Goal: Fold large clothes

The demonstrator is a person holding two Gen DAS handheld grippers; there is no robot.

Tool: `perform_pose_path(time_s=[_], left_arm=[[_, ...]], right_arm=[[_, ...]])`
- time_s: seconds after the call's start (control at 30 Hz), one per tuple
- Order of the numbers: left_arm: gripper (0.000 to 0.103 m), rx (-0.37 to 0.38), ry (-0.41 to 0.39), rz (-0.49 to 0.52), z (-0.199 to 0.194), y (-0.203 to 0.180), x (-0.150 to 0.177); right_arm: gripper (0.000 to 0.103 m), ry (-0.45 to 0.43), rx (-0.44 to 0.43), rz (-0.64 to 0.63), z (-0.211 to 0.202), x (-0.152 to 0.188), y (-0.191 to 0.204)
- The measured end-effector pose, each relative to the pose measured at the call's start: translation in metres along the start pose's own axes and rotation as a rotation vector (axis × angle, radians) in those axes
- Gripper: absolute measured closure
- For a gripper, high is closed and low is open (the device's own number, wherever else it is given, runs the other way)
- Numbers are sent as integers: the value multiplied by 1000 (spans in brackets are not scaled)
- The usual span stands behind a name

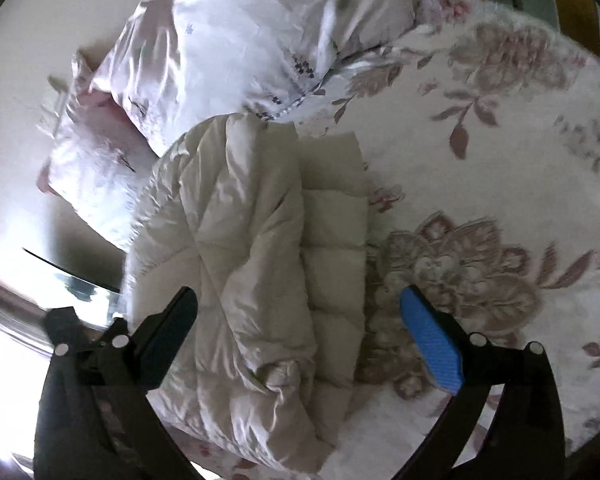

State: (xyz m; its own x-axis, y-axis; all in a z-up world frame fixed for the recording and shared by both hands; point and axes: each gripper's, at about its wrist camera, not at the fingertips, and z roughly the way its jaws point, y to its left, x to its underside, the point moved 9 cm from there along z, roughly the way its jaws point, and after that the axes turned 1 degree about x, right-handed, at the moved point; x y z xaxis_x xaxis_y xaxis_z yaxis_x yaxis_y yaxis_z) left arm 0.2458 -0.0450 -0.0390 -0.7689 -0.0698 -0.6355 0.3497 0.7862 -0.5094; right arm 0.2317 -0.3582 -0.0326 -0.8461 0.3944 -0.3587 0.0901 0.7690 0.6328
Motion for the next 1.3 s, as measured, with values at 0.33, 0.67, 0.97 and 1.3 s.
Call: perform_pose_path(time_s=[0.33,0.67,0.97,1.3], left_arm=[[1,155,73,-152,18,6,-1],[2,180,128,-175,36,14,-1],[10,228,160,-222,45,20,2],[29,275,151,-258,42,21,3]], right_arm=[[2,104,-98,85,30,-2,-7],[2,253,-136,49,70,-2,1],[2,345,-238,-33,92,10,32],[29,365,-350,-49,102,21,55]])
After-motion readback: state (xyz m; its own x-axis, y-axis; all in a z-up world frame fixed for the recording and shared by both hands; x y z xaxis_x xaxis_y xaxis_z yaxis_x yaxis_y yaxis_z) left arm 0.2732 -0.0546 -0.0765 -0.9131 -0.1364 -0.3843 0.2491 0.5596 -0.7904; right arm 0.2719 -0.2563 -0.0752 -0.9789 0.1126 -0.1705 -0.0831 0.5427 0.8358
